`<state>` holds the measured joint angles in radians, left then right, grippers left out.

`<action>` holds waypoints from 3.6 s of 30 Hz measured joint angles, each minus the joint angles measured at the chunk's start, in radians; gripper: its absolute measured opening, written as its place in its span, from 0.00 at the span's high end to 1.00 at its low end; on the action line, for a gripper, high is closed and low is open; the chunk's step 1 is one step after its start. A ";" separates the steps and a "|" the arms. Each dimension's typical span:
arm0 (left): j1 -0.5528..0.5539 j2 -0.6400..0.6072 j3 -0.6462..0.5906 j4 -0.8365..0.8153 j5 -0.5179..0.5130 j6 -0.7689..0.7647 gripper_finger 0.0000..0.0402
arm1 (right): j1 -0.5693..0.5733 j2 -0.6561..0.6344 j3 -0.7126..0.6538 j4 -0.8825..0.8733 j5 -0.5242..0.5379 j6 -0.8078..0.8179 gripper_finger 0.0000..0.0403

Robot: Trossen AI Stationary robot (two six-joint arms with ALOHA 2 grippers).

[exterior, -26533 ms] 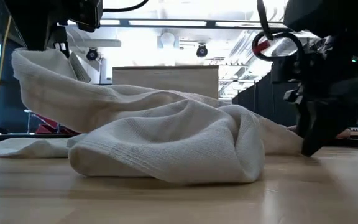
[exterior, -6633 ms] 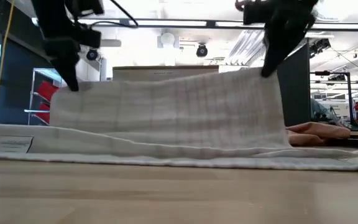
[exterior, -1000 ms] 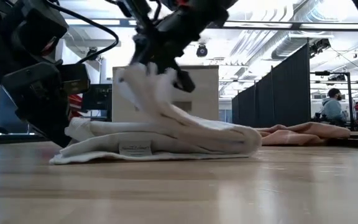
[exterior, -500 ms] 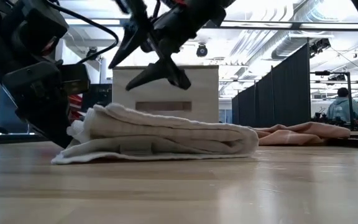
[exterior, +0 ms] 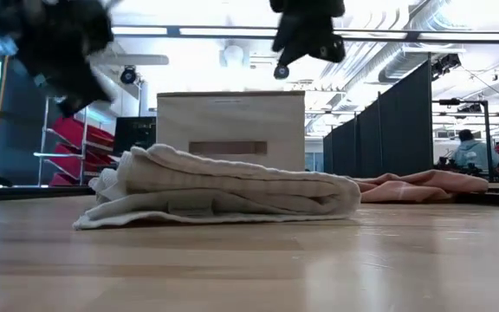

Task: Fold towel
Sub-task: Fold the white striped towel

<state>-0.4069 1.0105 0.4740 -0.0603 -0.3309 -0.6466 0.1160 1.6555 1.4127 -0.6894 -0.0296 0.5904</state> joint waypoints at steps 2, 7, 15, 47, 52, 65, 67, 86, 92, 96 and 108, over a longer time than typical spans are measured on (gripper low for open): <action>0.039 0.010 -0.001 0.066 -0.018 0.093 1.00 | 0.017 -0.053 -0.134 0.168 0.000 -0.003 0.96; 0.166 0.114 -0.001 0.114 0.071 0.196 1.00 | 0.044 -0.058 -0.431 0.613 0.006 0.051 0.99; 0.238 0.330 -0.003 0.104 0.288 0.229 1.00 | 0.081 0.100 -0.599 0.889 0.038 0.195 1.00; 0.090 0.574 0.146 0.169 0.358 0.047 1.00 | -0.025 0.200 -0.535 0.970 0.378 -0.015 1.00; 0.063 0.646 0.153 0.158 0.402 0.000 1.00 | -0.024 0.246 -0.535 0.961 0.391 0.031 1.00; 0.101 0.305 0.170 -0.058 0.268 0.041 1.00 | -0.008 -0.081 -0.535 0.827 0.155 -0.039 1.00; 0.122 0.312 0.170 0.006 0.222 0.087 1.00 | 0.004 -0.133 -0.535 0.777 0.151 -0.050 1.00; 0.242 0.425 0.164 -0.495 0.437 0.229 1.00 | 0.179 -0.375 -0.535 0.382 0.376 0.089 1.00; 0.352 0.355 0.157 -0.801 0.161 0.078 1.00 | 0.203 -0.375 -0.535 0.362 0.425 0.116 1.00; 0.472 0.362 0.159 -0.842 0.110 -0.122 1.00 | 0.207 -0.375 -0.535 0.362 0.447 0.123 1.00; 0.687 0.368 0.130 -0.736 -0.015 -0.298 1.00 | 0.207 -0.375 -0.535 0.358 0.475 0.144 1.00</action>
<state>0.2797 1.3788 0.6044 -0.7964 -0.3457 -0.9441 0.3229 1.2809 0.8776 -0.3310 0.4450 0.7344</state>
